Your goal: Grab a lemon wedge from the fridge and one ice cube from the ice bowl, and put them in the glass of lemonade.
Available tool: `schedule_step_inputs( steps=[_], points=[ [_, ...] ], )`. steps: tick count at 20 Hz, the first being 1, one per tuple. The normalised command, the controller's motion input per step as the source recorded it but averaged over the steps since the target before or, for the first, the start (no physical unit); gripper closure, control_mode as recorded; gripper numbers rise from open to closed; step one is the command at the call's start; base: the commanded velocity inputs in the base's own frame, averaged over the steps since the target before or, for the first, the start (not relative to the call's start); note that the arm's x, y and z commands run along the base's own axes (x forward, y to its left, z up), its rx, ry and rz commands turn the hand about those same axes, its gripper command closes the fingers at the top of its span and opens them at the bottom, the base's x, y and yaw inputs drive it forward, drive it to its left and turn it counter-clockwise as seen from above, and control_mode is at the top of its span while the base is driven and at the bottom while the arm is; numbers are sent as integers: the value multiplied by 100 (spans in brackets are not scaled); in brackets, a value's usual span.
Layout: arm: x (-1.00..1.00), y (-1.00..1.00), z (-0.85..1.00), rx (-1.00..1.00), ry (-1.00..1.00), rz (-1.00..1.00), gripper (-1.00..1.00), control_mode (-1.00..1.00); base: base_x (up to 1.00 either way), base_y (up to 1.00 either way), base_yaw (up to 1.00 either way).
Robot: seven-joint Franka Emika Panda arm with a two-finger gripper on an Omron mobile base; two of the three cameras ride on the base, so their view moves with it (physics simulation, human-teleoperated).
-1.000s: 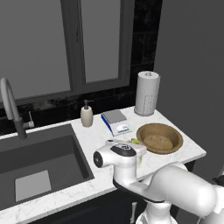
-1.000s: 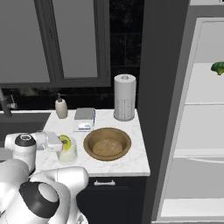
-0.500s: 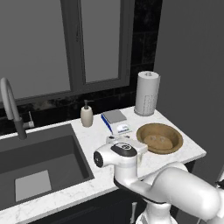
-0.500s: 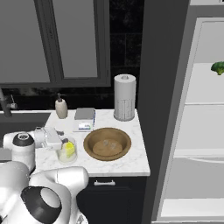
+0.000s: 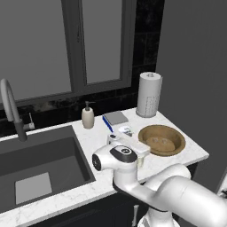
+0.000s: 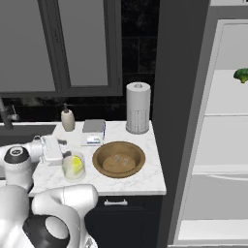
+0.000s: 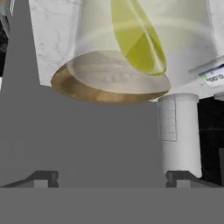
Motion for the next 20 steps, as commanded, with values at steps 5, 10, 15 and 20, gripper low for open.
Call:
schedule_step_inputs(
  steps=[5,10,15,20],
  points=[
    [-32,-23,56,47,0,-9,-100,-100,0,0,0],
    [-10,-35,21,34,-1,-18,-100,-100,0,0,0],
    [-13,-50,12,29,-10,-25,-100,-100,0,0,0],
    [-6,-27,4,31,-14,-22,-100,-100,0,0,0]
  ],
)
